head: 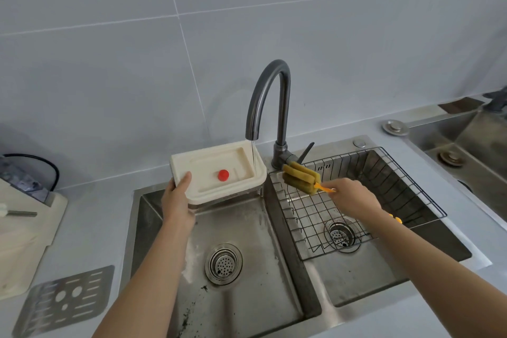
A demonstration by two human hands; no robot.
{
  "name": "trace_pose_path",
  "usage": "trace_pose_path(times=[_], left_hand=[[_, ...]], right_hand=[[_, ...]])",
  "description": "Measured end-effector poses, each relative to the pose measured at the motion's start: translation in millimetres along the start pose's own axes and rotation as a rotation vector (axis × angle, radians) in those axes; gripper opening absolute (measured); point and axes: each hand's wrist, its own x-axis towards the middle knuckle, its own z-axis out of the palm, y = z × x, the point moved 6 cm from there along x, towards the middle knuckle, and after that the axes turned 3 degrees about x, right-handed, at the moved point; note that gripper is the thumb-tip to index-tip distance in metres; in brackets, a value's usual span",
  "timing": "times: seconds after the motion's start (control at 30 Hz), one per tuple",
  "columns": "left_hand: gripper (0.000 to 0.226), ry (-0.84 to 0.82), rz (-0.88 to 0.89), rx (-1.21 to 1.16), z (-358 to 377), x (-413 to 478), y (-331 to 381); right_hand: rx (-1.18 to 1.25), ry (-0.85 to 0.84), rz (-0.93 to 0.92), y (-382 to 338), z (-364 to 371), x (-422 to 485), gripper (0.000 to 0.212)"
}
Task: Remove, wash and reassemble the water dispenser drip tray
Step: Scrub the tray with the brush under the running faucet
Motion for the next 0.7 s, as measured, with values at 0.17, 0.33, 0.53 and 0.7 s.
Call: trace_pose_path(times=[0.17, 0.33, 0.53, 0.7], left_hand=[[0.039, -0.006, -0.141, -0.037, -4, -8, -17], [0.032, -0.004, -0.223, -0.009, -7, -14, -39], [0.006, -0.026, -0.222, -0.013, -5, -18, -46], [0.007, -0.014, -0.21, -0.003, 1, -21, -45]], right_hand=[[0.349, 0.018, 0.138, 35, 22, 13, 0.036], [0.47, -0.045, 0.237, 54, 52, 19, 0.044], [0.512, -0.118, 0.334, 54, 91, 30, 0.046], [0.527, -0.135, 0.311, 42, 111, 40, 0.047]])
